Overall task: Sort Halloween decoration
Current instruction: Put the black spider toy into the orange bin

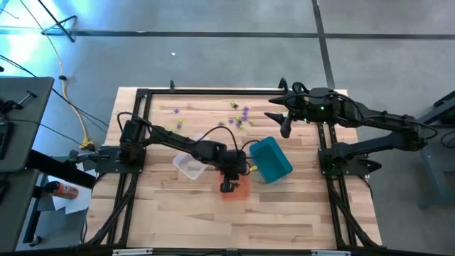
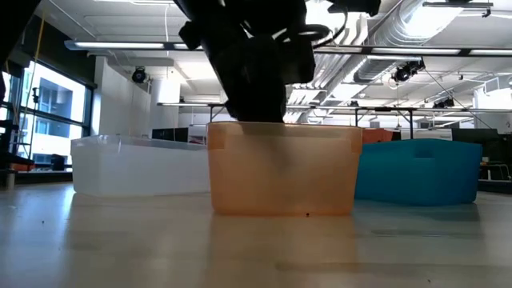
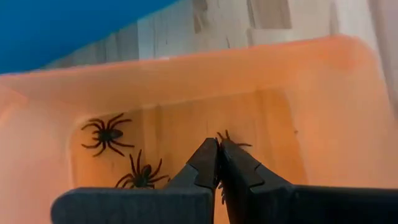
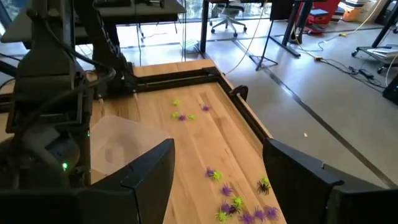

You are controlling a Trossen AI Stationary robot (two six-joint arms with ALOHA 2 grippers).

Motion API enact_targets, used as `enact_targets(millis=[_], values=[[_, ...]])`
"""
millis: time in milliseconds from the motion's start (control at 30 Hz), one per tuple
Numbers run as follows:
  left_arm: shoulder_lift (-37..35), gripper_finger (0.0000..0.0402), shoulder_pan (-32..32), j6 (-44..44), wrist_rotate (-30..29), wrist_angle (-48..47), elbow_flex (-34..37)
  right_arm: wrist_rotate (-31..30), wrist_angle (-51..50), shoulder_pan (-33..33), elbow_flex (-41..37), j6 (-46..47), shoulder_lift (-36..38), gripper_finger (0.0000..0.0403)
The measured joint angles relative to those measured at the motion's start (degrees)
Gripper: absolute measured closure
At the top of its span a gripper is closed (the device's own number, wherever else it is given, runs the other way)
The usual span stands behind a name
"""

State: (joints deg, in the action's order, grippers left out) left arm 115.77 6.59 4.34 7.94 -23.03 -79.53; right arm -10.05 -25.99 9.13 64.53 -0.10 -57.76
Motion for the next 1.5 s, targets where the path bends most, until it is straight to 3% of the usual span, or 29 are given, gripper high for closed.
enact_targets(millis=[467,733,900,1033,1233,1500], values=[[2.05,0.0365,-1.84,-1.45,-0.07,-0.86,-0.02,0.03,-0.12,0.0,0.0,0.04,0.0,0.0163],[1.47,0.0275,-1.91,1.46,-0.09,-1.8,-0.07,0.06,-2.16,0.0,0.0,0.06,-0.02,0.0163],[0.07,0.0221,-3.09,2.27,0.52,-8.56,-4.38,0.12,-2.26,0.0,0.0,0.06,-0.04,0.0163],[-3.7,0.02,-5.96,-0.19,0.49,-14.68,-6.65,0.1,-2.07,-0.01,0.0,0.06,-0.04,0.0163],[-14.68,0.0202,-12.26,0.15,0.3,-18.8,-6.61,0.1,-2.21,-0.04,0.0,0.13,-0.04,0.0163],[-30.39,0.0227,-17.51,1.24,0.0,-10.06,-4.43,1.03,-2.85,-0.15,0.0,4.01,-0.04,0.0163]])
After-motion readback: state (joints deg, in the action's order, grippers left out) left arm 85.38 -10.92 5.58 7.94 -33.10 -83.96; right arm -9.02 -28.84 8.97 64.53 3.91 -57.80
